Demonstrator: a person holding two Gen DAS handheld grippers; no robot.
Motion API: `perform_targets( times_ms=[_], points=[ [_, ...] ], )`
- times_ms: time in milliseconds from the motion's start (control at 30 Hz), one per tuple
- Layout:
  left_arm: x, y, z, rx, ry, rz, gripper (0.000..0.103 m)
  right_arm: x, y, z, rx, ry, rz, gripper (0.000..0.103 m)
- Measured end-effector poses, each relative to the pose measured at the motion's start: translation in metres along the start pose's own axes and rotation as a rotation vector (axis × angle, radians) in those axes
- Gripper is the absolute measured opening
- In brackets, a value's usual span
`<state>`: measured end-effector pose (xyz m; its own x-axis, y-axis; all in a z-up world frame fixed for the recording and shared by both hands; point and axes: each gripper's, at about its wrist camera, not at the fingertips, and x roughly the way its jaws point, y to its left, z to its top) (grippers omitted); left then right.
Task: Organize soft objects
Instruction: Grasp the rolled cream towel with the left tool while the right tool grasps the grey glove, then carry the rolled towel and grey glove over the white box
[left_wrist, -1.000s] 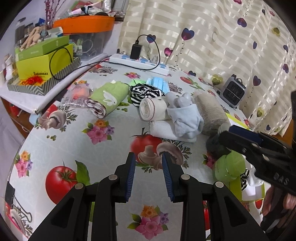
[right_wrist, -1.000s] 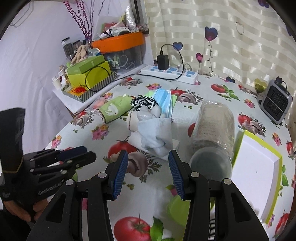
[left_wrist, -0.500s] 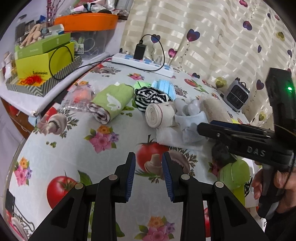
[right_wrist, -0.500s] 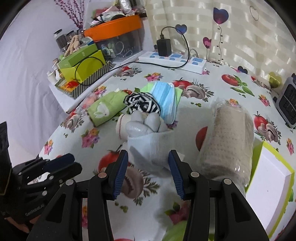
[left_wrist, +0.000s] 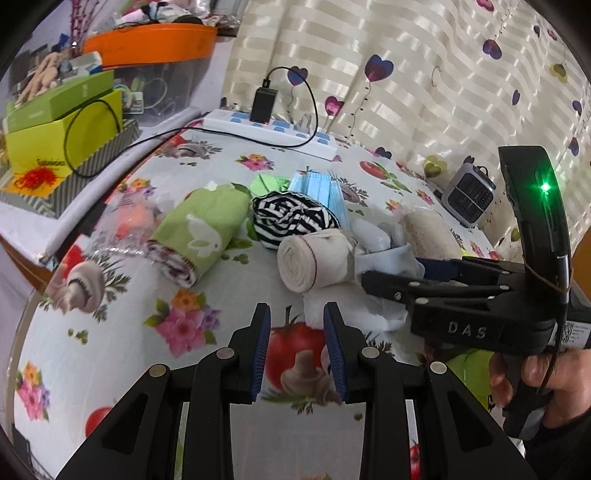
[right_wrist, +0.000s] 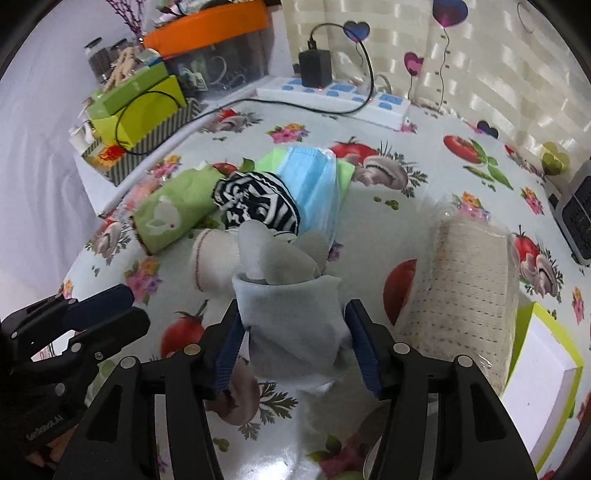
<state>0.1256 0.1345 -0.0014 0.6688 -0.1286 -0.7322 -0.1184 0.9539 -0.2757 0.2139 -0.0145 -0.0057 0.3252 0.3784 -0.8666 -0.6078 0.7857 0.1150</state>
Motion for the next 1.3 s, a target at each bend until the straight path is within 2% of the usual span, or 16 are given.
perform_targets(
  times_ms=[100,167,500,633,700,767,967,1067,1300],
  points=[
    [0.01,-0.003,0.007,0.012,0.007,-0.004,0.029,-0.003,-0.007,0.0,0.044,-0.018,0.022,0.039],
    [0.015,-0.004,0.012,0.021,0.005,-0.013,0.029,-0.009,-0.008,-0.003,0.05,-0.039,0.023,0.037],
    [0.033,0.005,0.046,-0.008,-0.061,-0.047,0.032,-0.053,-0.015,-0.021,0.1,-0.139,0.059,0.036],
    [0.057,0.0,0.056,0.007,-0.012,-0.097,0.033,-0.061,-0.015,-0.027,0.105,-0.154,0.069,0.036],
    [0.066,-0.003,0.054,0.013,0.018,-0.097,0.033,-0.064,-0.015,-0.029,0.104,-0.157,0.072,0.036],
    [0.063,-0.005,0.048,0.033,0.014,-0.128,0.033,-0.066,-0.017,-0.031,0.106,-0.16,0.075,0.036],
    [0.046,-0.018,0.026,0.126,0.065,-0.197,0.036,-0.073,-0.025,-0.04,0.132,-0.177,0.098,0.036],
    [0.04,-0.021,0.025,0.145,0.056,-0.202,0.038,-0.077,-0.027,-0.044,0.139,-0.187,0.104,0.036],
    [0.055,-0.032,0.032,0.229,0.061,-0.15,0.041,-0.087,-0.034,-0.057,0.166,-0.204,0.107,0.036]
  ],
)
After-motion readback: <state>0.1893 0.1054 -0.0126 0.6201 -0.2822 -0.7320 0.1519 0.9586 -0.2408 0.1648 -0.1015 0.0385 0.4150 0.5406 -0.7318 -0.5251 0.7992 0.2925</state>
